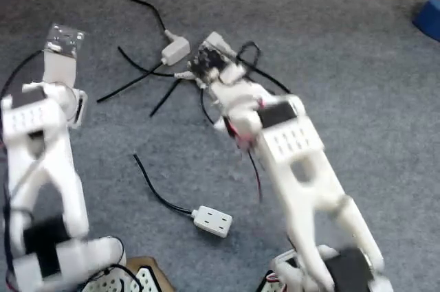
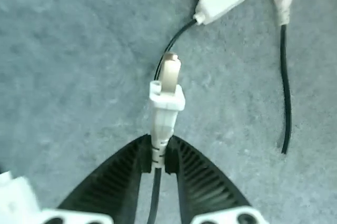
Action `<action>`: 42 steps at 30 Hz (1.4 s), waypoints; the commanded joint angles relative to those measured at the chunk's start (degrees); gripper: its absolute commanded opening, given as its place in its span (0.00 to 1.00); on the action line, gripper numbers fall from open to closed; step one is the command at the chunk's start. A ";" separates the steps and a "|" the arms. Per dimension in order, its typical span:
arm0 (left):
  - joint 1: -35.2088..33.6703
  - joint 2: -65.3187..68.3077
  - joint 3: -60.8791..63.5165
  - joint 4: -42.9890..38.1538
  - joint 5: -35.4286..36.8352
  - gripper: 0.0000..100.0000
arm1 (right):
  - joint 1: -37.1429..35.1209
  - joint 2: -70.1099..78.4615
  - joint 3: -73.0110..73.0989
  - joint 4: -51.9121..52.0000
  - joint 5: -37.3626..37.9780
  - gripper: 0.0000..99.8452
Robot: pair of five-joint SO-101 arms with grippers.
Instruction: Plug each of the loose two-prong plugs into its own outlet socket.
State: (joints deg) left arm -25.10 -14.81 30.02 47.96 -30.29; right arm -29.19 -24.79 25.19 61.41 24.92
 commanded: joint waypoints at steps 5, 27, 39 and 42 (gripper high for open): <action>9.89 -37.14 32.48 -13.54 0.09 0.18 | -4.00 -26.86 17.01 6.02 -0.79 0.01; 46.02 -33.71 9.10 41.67 -28.57 0.23 | 46.73 -4.62 16.66 -5.32 -10.90 0.01; 57.54 -23.87 27.47 27.60 -43.34 0.23 | 46.11 -6.55 15.78 -2.95 -7.91 0.01; 60.62 -20.09 24.84 26.11 -43.60 0.23 | 44.62 -6.55 15.96 -2.86 -7.91 0.01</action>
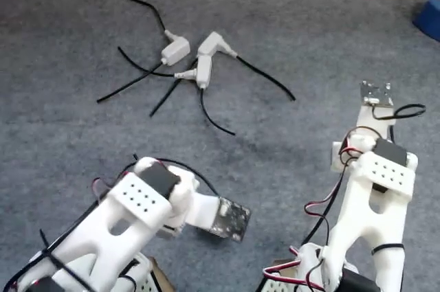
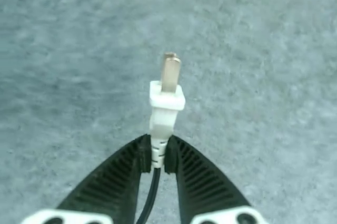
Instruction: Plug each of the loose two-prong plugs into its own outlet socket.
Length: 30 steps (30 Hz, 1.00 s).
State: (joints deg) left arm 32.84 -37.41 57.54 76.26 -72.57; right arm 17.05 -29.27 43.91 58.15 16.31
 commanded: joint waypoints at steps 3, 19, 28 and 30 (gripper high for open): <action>2.95 7.87 -6.20 -6.59 -1.32 0.23 | -2.15 -2.07 -0.75 0.13 0.70 0.01; 7.34 27.65 -15.43 -14.95 2.90 0.23 | -6.99 -2.24 1.19 0.31 0.53 0.01; 4.26 27.82 -15.60 -15.91 3.25 0.23 | -7.69 -2.51 1.63 0.31 0.62 0.01; 0.40 27.82 -15.78 -17.32 2.90 0.17 | -8.31 -2.68 1.63 0.31 0.62 0.01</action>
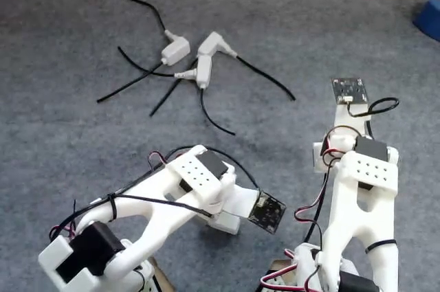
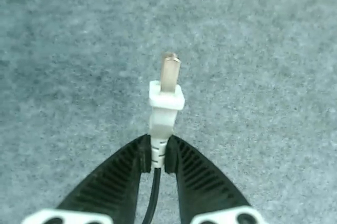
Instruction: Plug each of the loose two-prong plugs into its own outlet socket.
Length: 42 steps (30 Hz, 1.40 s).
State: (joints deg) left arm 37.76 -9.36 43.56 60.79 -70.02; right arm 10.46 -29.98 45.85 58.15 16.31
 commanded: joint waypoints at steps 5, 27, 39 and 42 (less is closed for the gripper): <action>-19.21 -0.22 -4.53 -3.52 -4.57 0.12 | -1.98 -1.98 -0.22 0.40 0.70 0.01; -4.79 -9.45 -6.37 -2.73 18.02 0.21 | 0.48 -1.27 -0.66 0.13 0.53 0.01; 1.63 -3.74 -5.93 -1.14 21.01 0.21 | 4.53 -1.27 -0.31 -2.86 3.25 0.01; 1.63 -0.57 -6.11 -1.14 20.92 0.21 | 4.70 -1.27 -0.22 -2.86 3.25 0.01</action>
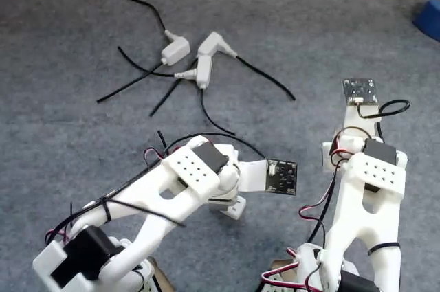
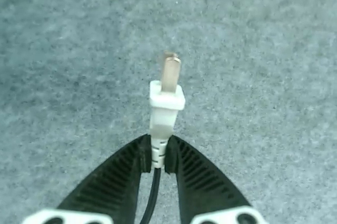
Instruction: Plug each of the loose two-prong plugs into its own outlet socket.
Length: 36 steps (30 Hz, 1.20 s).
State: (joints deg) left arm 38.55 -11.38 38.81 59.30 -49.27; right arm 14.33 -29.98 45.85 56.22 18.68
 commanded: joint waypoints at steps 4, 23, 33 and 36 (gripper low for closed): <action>0.40 4.97 -1.27 -2.11 0.18 0.21 | 0.84 -1.27 -0.22 -0.92 0.97 0.01; 2.24 6.99 -11.82 16.00 1.05 0.21 | 0.57 -1.27 -0.22 -0.92 1.14 0.01; 0.31 7.60 -12.53 15.47 0.97 0.21 | 0.48 -1.27 -0.22 -0.40 2.90 0.01; -2.95 7.60 -12.53 12.22 -0.53 0.21 | 0.48 -1.45 -0.31 0.75 2.99 0.01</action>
State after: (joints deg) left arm 38.55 -3.56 27.74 73.71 -48.66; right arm 14.51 -29.98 45.85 56.22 20.97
